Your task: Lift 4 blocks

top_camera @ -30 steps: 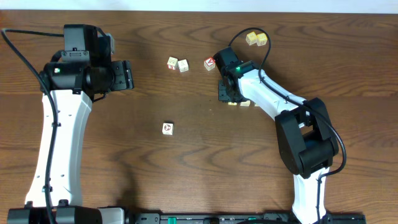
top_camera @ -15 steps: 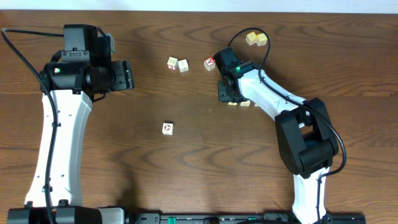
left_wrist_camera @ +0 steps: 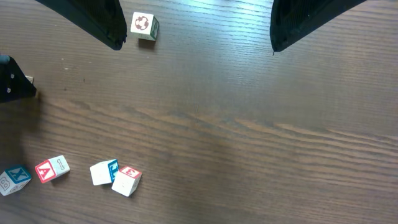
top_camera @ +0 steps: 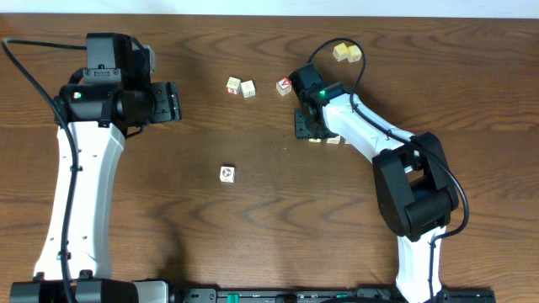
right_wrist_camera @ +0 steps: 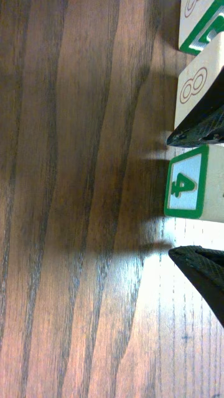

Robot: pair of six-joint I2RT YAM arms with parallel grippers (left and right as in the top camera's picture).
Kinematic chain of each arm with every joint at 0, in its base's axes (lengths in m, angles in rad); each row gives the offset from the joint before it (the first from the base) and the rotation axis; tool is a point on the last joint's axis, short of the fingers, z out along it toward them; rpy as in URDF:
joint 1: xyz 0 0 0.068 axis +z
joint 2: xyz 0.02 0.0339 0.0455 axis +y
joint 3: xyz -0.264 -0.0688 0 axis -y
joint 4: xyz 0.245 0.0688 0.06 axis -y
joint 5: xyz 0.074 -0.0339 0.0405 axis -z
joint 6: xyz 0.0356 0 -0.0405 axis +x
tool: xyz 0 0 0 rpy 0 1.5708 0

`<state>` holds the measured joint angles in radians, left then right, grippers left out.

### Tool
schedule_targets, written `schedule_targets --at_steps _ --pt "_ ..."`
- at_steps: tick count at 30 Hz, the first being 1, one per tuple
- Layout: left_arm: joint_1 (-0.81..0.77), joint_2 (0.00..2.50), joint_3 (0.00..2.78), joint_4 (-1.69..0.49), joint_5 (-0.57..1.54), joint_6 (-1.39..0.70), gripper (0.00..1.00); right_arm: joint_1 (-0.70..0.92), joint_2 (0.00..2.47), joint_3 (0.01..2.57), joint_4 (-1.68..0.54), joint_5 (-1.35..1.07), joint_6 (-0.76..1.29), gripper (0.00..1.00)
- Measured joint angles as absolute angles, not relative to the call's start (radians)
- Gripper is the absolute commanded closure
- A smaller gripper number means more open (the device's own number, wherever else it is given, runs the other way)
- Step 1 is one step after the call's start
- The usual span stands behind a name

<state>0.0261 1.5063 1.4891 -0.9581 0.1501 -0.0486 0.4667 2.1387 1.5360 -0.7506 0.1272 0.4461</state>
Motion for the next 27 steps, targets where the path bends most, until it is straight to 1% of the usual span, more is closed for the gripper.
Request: schedule_targets --at_steps 8,14,17,20,27 --pt "0.026 1.506 1.489 -0.958 0.150 -0.049 0.26 0.467 2.139 1.577 -0.785 0.097 0.446 0.51" --pt "0.026 1.506 1.489 -0.958 0.150 -0.049 0.26 0.467 2.139 1.660 -0.842 0.043 0.435 0.47" --pt "0.026 1.506 1.489 -0.958 0.150 -0.049 0.26 0.469 2.139 1.677 -0.844 -0.006 0.426 0.47" --pt "0.026 1.506 1.489 -0.958 0.150 -0.049 0.26 0.479 2.139 1.678 -0.850 -0.033 0.423 0.45" --pt "0.026 1.507 1.489 -0.958 0.150 -0.049 0.26 0.524 2.139 1.678 -0.851 -0.021 0.415 0.42"
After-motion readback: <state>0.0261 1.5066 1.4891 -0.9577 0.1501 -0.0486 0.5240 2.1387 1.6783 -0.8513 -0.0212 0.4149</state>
